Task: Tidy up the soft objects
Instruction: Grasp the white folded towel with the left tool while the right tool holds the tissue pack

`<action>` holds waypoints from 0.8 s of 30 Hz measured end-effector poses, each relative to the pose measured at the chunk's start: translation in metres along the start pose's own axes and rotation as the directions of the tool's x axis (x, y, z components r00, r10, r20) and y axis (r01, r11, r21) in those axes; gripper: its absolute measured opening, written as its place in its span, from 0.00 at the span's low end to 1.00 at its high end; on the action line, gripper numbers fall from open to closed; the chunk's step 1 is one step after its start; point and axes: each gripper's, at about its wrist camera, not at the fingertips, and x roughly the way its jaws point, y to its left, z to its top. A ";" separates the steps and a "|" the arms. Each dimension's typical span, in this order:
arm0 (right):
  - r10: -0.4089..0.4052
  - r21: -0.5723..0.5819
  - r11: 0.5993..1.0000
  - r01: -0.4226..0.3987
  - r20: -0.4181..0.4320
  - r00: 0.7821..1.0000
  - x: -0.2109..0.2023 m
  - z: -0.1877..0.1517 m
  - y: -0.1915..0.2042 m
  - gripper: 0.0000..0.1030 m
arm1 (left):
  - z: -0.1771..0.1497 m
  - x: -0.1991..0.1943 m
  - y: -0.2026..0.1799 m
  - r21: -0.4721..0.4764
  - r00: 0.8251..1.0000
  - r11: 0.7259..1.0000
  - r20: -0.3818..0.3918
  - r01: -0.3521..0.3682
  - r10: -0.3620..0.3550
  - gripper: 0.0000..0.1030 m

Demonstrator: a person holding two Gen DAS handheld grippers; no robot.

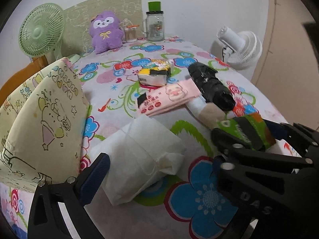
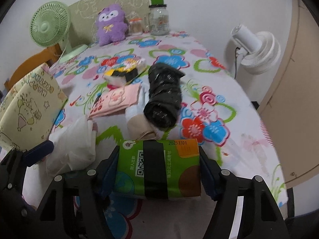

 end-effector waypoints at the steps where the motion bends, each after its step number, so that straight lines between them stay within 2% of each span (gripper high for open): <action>1: -0.001 -0.001 1.000 0.001 0.007 1.000 -0.002 0.001 -0.001 0.70 | 0.001 0.000 0.001 -0.010 1.000 1.000 0.005 0.004 -0.003 1.00; 7: -0.002 0.014 1.000 0.001 0.020 1.000 -0.005 0.005 -0.004 0.70 | 0.006 0.003 0.003 -0.024 1.000 1.000 0.012 0.008 -0.008 0.95; 9: -0.002 0.015 1.000 0.002 0.022 1.000 -0.005 0.007 -0.005 0.70 | 0.008 0.003 0.003 -0.027 1.000 1.000 0.016 0.003 -0.002 0.88; 13: -0.001 0.012 1.000 0.001 0.023 1.000 -0.004 0.008 -0.004 0.70 | 0.010 0.007 0.003 -0.024 1.000 1.000 0.014 -0.013 0.013 0.79; 15: 0.001 0.010 1.000 -0.002 0.020 1.000 -0.003 0.009 -0.004 0.70 | 0.011 0.009 0.000 -0.010 0.999 0.999 0.012 -0.043 0.043 0.67; 17: 0.004 0.008 1.000 -0.004 0.016 1.000 -0.001 0.009 -0.004 0.70 | 0.010 0.011 -0.002 0.001 0.997 0.997 0.012 -0.077 0.077 0.64; 21: 0.007 0.005 1.000 -0.007 0.012 1.000 0.001 0.010 -0.002 0.71 | 0.010 0.012 -0.003 0.001 0.996 0.996 0.016 -0.088 0.088 0.44; 24: 0.009 0.002 1.000 -0.009 0.014 1.000 0.000 0.010 -0.001 0.71 | 0.010 0.011 -0.003 -0.014 0.994 0.994 0.020 -0.108 0.108 0.33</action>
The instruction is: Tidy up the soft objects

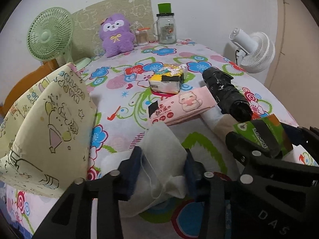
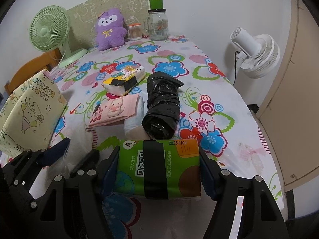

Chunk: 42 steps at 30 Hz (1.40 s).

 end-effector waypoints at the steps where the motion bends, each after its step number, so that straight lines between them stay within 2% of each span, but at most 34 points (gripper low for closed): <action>1: -0.001 0.000 1.000 0.001 0.001 1.000 -0.001 0.000 0.000 0.71 | 0.000 0.000 0.001 -0.004 1.000 1.000 -0.002 0.003 -0.003 0.31; 3: 0.005 0.003 1.000 -0.005 0.005 1.000 -0.002 0.000 0.000 0.71 | 0.001 -0.002 0.004 -0.027 1.000 1.000 -0.006 0.016 -0.016 0.23; 9: -0.003 -0.008 1.000 0.003 0.021 1.000 -0.011 0.000 0.003 0.71 | 0.000 -0.008 0.003 -0.036 0.999 0.998 -0.005 0.045 -0.045 0.16; 20: -0.015 -0.009 1.000 0.015 0.055 0.998 -0.030 0.000 0.003 0.71 | 0.002 -0.028 -0.007 -0.018 0.995 0.995 0.016 0.094 -0.094 0.15; 42: 0.008 -0.012 1.000 -0.006 0.168 0.986 -0.090 0.015 0.004 0.71 | 0.021 -0.086 -0.010 -0.002 0.990 0.996 0.113 0.085 -0.084 0.15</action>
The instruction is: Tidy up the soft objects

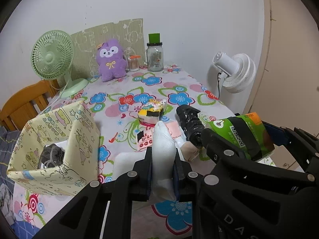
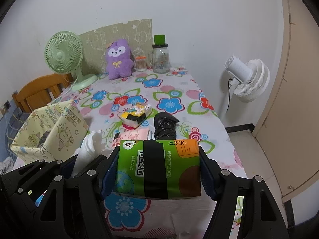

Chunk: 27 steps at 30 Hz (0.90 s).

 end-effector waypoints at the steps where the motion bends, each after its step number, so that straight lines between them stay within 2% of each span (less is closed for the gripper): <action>1: 0.000 0.000 1.000 0.000 0.004 1.000 -0.002 0.001 0.000 0.71 | 0.001 -0.002 0.000 0.001 1.000 1.000 0.003 0.001 -0.001 0.15; 15: 0.004 -0.004 1.000 -0.004 0.052 0.999 -0.030 0.021 0.010 0.71 | 0.019 -0.028 0.006 0.018 0.999 1.000 0.048 0.018 -0.018 0.15; 27: 0.012 -0.026 1.000 -0.010 0.071 0.997 -0.039 0.036 0.028 0.71 | 0.030 -0.042 0.022 0.019 0.998 1.000 0.065 0.019 -0.020 0.15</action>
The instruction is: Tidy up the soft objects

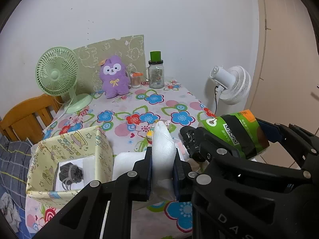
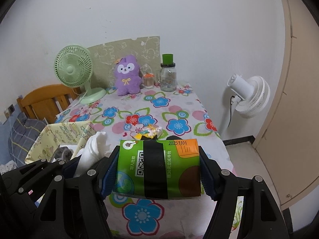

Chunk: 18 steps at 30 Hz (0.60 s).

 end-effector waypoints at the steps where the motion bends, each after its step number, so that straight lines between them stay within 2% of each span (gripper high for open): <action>1: 0.001 -0.001 1.000 -0.001 0.002 1.000 0.000 0.002 0.002 0.71 | 0.001 -0.001 0.001 -0.001 1.000 1.000 0.002 -0.001 0.001 0.15; 18: 0.028 -0.036 0.999 -0.027 0.015 0.999 0.007 0.024 0.046 0.71 | 0.012 -0.007 0.043 0.000 0.999 1.000 0.021 -0.026 0.026 0.15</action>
